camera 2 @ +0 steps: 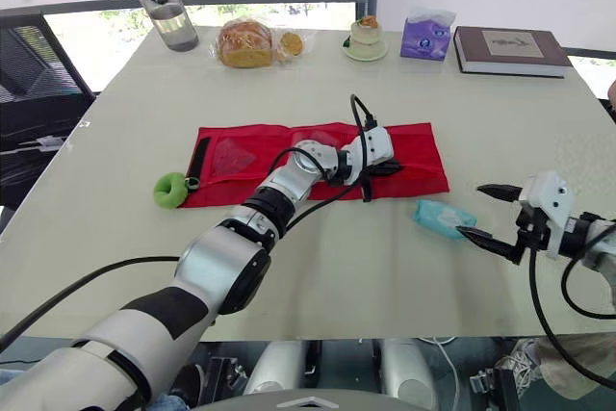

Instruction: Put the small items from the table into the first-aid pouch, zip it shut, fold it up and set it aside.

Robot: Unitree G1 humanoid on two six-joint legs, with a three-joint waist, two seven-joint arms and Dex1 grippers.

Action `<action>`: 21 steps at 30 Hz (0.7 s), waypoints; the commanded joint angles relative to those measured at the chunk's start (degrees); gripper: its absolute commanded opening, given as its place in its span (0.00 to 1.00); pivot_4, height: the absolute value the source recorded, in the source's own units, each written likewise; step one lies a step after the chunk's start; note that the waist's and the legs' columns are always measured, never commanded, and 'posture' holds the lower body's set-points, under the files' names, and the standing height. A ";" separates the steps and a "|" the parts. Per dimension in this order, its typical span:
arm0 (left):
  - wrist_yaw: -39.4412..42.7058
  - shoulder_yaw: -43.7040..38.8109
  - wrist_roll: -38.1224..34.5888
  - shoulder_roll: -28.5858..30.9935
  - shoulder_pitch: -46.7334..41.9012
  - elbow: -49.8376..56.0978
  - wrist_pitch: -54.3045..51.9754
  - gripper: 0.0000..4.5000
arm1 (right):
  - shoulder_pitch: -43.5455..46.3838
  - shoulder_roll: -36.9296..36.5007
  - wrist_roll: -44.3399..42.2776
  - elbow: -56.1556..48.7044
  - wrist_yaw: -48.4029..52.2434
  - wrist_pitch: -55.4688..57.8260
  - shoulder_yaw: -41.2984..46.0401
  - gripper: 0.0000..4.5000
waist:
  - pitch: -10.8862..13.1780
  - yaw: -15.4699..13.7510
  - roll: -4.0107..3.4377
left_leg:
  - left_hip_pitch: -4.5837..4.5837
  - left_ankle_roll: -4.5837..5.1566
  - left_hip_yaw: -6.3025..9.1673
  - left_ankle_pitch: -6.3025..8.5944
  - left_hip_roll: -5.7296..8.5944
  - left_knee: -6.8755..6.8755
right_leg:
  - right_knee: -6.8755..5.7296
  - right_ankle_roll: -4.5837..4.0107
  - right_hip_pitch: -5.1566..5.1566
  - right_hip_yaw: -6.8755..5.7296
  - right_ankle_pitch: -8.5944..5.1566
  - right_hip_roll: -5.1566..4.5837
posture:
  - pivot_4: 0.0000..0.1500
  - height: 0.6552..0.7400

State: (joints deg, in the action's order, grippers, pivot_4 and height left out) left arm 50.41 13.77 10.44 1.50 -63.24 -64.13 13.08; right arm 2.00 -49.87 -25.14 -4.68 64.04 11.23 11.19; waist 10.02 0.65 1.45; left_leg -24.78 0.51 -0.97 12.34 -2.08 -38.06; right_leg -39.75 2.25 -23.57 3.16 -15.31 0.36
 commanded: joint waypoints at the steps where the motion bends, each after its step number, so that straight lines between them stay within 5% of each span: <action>1: 0.23 -0.71 -1.31 -0.24 -0.26 3.20 -0.23 0.02 | 4.81 0.46 2.45 3.63 2.10 -0.79 -4.11 1.00 | 0.00 0.17 -0.01 | 0.03 0.00 -0.02 0.00 -0.01 -0.03 | 0.00 0.01 0.01 0.02 0.00 0.01 | 1.00 1.00; 8: 0.17 -0.51 -1.42 -0.19 0.45 5.05 -1.10 0.02 | 7.03 1.43 6.57 8.47 2.04 -2.82 -7.96 1.00 | 0.00 0.00 -0.02 | 0.02 0.00 0.00 0.00 0.00 -0.06 | -0.06 -0.01 0.00 -0.01 0.02 0.00 | 1.00 1.00; 11: 0.28 -0.51 -1.46 0.15 0.87 5.89 -1.47 0.00 | 5.97 1.73 6.01 7.49 1.50 -1.99 -7.05 0.82 | 0.00 0.10 -0.02 | 0.02 0.00 -0.04 0.00 0.00 -0.06 | -0.05 -0.15 0.00 0.03 0.10 0.00 | 1.00 1.00; 18: 0.53 -0.54 -1.61 0.48 1.52 7.02 -2.08 0.00 | 2.59 1.62 5.67 3.68 -0.78 -1.56 -4.41 0.10 | -0.01 0.10 -0.02 | 0.03 0.00 -0.01 0.00 -0.01 -0.07 | -0.07 -0.14 0.01 0.01 0.09 0.01 | 1.00 1.00; 21: 0.68 -0.71 -1.93 0.29 1.50 7.36 -2.57 0.00 | 1.70 1.73 3.23 -1.20 -2.72 1.51 -1.70 0.03 | -0.01 0.10 -0.03 | 0.03 0.00 -0.01 0.00 -0.01 -0.08 | -0.07 -0.14 0.01 0.01 0.09 0.01 | 1.00 1.00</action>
State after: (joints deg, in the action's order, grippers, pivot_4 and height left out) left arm 51.01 13.61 9.88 2.21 -61.48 -59.12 10.38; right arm 3.18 -47.87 -19.74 -2.40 62.33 11.78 6.35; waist 10.01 0.75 1.42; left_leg -24.75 0.50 -0.98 12.34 -2.09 -38.14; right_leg -39.82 2.11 -23.56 3.17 -15.22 0.36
